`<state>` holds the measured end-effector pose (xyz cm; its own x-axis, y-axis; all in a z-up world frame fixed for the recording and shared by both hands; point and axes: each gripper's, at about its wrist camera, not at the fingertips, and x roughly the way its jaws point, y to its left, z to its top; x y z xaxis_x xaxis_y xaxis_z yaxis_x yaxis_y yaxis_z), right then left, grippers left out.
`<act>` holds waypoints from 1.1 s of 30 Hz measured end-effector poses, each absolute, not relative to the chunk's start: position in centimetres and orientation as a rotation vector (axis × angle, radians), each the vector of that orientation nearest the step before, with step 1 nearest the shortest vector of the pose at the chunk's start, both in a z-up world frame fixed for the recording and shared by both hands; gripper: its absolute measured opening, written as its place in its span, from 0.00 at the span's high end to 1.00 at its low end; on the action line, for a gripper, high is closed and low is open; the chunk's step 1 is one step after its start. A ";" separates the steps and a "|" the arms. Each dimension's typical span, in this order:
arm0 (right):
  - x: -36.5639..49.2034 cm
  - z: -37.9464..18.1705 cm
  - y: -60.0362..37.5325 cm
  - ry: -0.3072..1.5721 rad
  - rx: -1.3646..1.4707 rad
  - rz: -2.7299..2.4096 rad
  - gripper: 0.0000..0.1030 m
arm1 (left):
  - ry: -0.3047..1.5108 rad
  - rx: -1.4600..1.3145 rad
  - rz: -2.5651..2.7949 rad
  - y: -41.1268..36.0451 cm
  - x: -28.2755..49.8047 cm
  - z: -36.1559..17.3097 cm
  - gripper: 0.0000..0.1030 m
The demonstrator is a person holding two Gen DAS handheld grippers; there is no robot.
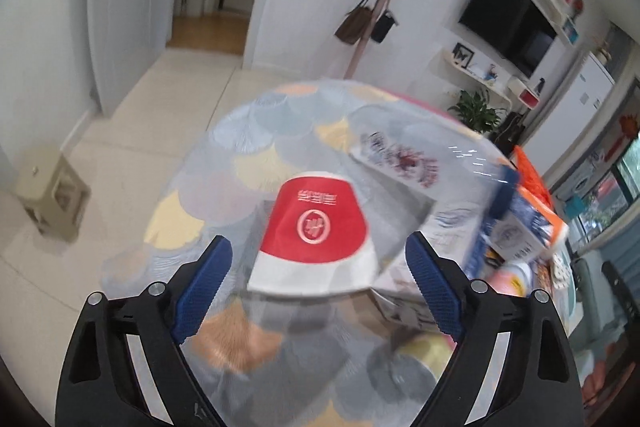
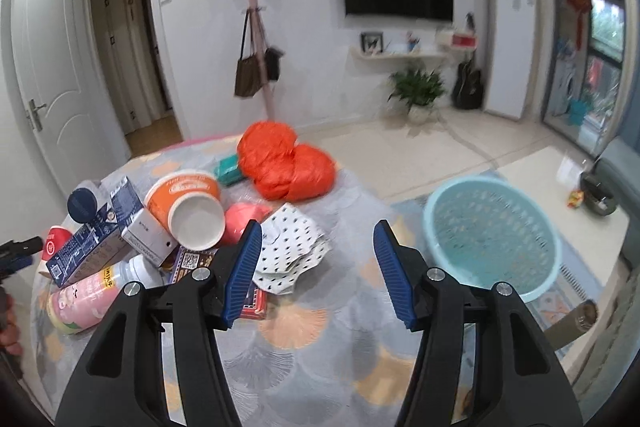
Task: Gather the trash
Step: 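Grasp the red-and-white paper cup with the left tool while the right tool grasps the polka-dot napkin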
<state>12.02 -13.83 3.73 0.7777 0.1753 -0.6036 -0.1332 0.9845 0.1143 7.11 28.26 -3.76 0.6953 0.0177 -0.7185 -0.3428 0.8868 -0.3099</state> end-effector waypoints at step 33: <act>16.4 -0.6 -9.9 0.848 0.045 0.269 0.26 | 0.590 -0.327 0.226 24.3 6.0 -1.3 0.71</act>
<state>16.42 -9.95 -0.62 0.6298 0.2522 -0.7347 -0.2166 0.9653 0.1457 5.96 24.28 -1.26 0.8087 0.1153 -0.5768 -0.3002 0.9242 -0.2360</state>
